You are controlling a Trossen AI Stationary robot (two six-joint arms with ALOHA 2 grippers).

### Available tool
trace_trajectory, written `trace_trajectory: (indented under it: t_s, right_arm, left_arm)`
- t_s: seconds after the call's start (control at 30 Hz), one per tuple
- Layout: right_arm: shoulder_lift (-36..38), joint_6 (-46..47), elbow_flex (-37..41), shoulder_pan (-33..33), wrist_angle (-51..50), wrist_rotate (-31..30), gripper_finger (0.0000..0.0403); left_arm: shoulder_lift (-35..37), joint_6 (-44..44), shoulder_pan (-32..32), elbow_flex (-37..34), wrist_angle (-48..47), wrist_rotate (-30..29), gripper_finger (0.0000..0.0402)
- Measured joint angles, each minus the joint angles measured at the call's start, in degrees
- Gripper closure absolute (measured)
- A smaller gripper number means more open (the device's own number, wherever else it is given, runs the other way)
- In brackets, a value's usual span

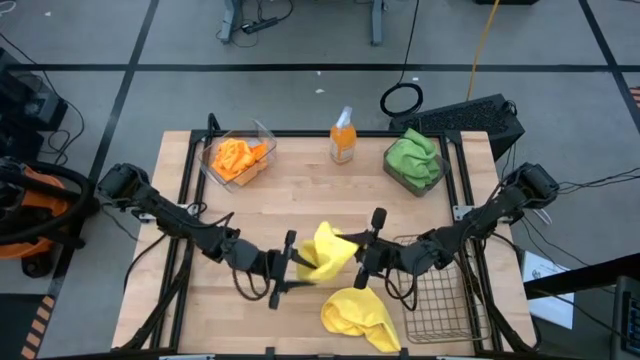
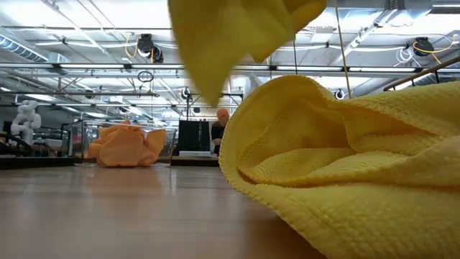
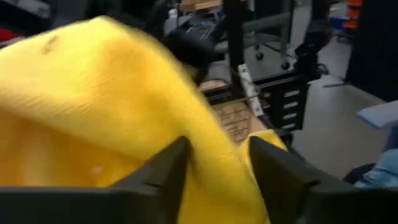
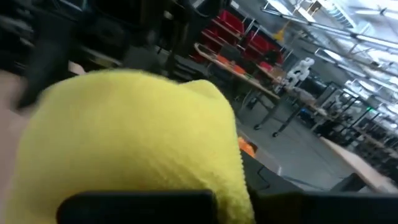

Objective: Sort microfiber towel by color & place in baskets
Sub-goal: Put the top yellow microfiber cloth into the wire basket

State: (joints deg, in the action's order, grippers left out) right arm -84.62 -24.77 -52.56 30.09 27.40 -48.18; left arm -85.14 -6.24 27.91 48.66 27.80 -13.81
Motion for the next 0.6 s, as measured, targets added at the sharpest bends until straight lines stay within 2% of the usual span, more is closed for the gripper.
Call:
trace_trajectory:
  t_s: [0.13,0.27,0.37,0.53,0.6]
  right_arm:
    - [0.0,-2.08,0.0,0.04,-0.6,-0.04,0.04]
    - [0.0,-0.68,0.02,0.04,-3.45,-0.02,0.04]
    - [-0.02,-0.09,0.02,0.04,-3.67,0.0,0.04]
    - [-0.02,1.8,0.02,-0.32,-1.58,1.06,0.0401]
    - [0.0,4.56,0.02,-1.18,-1.3,4.2,0.0402]
  left_arm:
    - [0.47,-0.78,2.76,0.0,0.41,-1.13,0.014]
    - [2.42,-5.35,5.06,0.07,3.33,-8.38,0.0083]
    - [2.67,-10.87,6.5,0.04,8.53,-13.21,0.0068]
    - [-0.06,-18.51,6.3,0.09,15.48,-13.45,0.0066]
    - [-2.2,-21.62,5.53,0.09,18.17,-13.48,0.0066]
